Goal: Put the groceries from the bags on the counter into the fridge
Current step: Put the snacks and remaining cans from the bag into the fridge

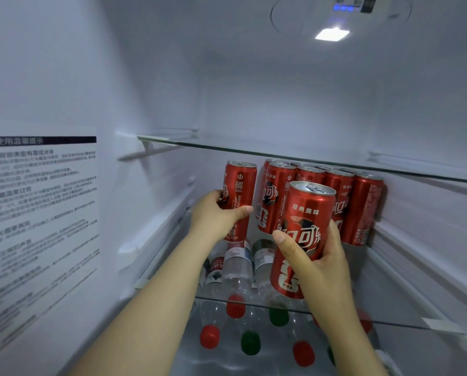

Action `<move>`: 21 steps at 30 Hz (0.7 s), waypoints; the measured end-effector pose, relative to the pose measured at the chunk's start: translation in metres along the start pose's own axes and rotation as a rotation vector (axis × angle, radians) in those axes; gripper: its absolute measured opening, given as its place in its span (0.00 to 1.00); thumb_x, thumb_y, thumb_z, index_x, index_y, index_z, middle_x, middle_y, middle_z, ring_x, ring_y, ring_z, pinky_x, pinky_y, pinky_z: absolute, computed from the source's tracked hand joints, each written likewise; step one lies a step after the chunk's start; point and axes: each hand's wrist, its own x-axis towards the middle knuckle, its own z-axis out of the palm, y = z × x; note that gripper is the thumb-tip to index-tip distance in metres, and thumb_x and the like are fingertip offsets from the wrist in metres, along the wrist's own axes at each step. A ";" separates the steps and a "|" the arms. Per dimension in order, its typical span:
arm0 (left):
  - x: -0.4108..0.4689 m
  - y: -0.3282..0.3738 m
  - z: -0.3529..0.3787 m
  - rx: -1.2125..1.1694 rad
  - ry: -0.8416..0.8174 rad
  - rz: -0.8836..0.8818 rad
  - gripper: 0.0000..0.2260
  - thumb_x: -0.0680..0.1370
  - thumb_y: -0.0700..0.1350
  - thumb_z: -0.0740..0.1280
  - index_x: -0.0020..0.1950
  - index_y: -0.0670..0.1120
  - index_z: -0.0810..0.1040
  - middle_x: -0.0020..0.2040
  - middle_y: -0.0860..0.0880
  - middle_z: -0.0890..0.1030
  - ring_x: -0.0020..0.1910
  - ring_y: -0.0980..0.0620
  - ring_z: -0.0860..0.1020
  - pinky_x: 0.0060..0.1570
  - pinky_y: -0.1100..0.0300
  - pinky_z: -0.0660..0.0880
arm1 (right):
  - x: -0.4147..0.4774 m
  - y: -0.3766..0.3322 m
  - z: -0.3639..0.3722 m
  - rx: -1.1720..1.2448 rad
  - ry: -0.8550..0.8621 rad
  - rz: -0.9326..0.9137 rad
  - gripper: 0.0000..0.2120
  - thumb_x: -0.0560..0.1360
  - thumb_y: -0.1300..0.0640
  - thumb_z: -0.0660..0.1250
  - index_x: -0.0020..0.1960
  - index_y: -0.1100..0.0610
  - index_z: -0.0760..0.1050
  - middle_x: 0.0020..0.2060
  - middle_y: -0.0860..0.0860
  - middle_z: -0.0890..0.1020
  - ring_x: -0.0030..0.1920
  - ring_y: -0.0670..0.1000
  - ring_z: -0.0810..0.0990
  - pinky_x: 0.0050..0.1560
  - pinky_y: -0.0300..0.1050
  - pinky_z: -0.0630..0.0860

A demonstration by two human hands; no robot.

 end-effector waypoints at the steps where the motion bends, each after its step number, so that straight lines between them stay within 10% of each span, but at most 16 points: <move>1: 0.006 -0.001 0.003 0.014 -0.016 -0.014 0.26 0.70 0.54 0.74 0.66 0.48 0.73 0.62 0.48 0.79 0.56 0.50 0.78 0.49 0.58 0.73 | 0.000 0.000 0.000 0.001 -0.003 0.001 0.25 0.60 0.40 0.71 0.54 0.33 0.67 0.45 0.26 0.78 0.47 0.29 0.78 0.41 0.31 0.72; 13: 0.036 -0.022 0.028 0.107 0.071 0.031 0.27 0.71 0.51 0.74 0.67 0.47 0.70 0.63 0.47 0.74 0.60 0.47 0.75 0.56 0.55 0.73 | -0.001 -0.002 0.000 0.001 -0.002 -0.005 0.23 0.60 0.41 0.71 0.53 0.35 0.68 0.45 0.25 0.78 0.47 0.30 0.78 0.36 0.29 0.73; 17: 0.040 -0.029 0.026 0.086 0.076 0.066 0.10 0.71 0.48 0.74 0.44 0.47 0.74 0.42 0.51 0.78 0.41 0.53 0.77 0.37 0.63 0.71 | 0.000 -0.001 0.000 0.012 0.006 -0.007 0.22 0.61 0.42 0.71 0.53 0.37 0.69 0.45 0.26 0.78 0.46 0.30 0.78 0.34 0.27 0.74; 21: 0.041 -0.030 0.027 0.038 0.044 0.095 0.07 0.73 0.48 0.72 0.45 0.46 0.77 0.40 0.52 0.78 0.39 0.56 0.76 0.34 0.66 0.68 | 0.000 -0.001 0.002 0.015 0.016 0.004 0.23 0.59 0.42 0.71 0.52 0.37 0.69 0.44 0.24 0.77 0.45 0.28 0.78 0.32 0.23 0.72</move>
